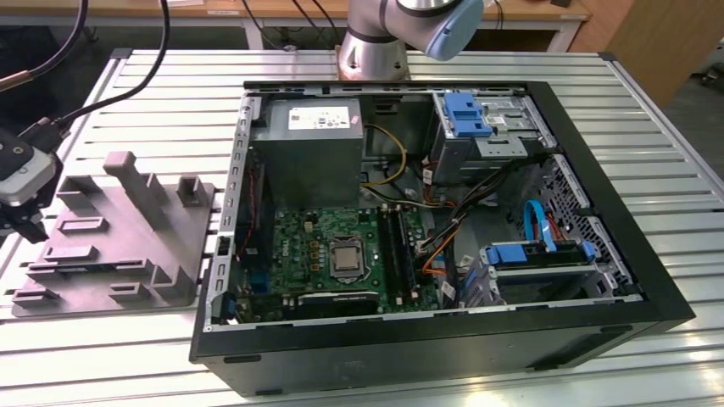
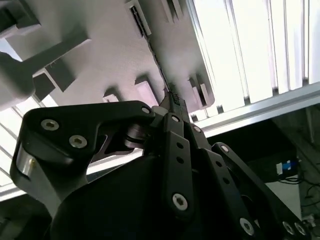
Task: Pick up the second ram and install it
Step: 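Pick up the second ram and move it above second insertion slot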
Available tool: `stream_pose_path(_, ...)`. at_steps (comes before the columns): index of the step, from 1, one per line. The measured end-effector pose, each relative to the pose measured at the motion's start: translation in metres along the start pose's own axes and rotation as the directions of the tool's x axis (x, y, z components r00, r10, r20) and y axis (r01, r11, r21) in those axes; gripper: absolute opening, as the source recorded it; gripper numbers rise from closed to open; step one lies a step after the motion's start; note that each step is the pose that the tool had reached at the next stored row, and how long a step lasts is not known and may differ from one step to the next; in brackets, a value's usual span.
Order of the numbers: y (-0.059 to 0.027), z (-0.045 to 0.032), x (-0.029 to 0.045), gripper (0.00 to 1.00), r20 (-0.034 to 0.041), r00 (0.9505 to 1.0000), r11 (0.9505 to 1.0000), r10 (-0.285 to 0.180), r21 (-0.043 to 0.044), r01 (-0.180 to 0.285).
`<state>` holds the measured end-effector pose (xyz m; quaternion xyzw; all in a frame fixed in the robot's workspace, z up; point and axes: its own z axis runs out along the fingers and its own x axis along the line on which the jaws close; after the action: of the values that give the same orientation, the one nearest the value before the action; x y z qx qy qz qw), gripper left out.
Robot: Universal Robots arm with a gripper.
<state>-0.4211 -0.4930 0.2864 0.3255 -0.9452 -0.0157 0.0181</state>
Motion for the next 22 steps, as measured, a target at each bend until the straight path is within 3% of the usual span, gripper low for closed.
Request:
stream_pose_path(3,0.0,0.0006,0.0,0.1,-0.0017,0.999,0.999,-0.045,0.0011,0.045)
stream_pose_path(7,-0.0001,0.0021,0.0,0.1,-0.0049,0.993,0.993,-0.118,0.0026,0.118)
stream_pose_path(13,-0.0001,0.0039,0.0,0.1,-0.0099,0.9751,0.9751,-0.221,0.0042,0.222)
stream_pose_path(18,-0.0001,0.0053,-0.0001,0.1,-0.0114,0.9638,0.9639,-0.266,0.005,0.266)
stream_pose_path(20,-0.0002,0.0062,0.0,0.1,-0.0132,0.9556,0.9556,-0.294,0.0052,0.294)
stream_pose_path(21,-0.0002,0.0074,-0.0001,0.1,-0.0147,0.9444,0.9445,-0.328,0.0056,0.328)
stream_pose_path(22,-0.0002,0.008,-0.0001,0.1,-0.0156,0.9384,0.9385,-0.345,0.0057,0.345)
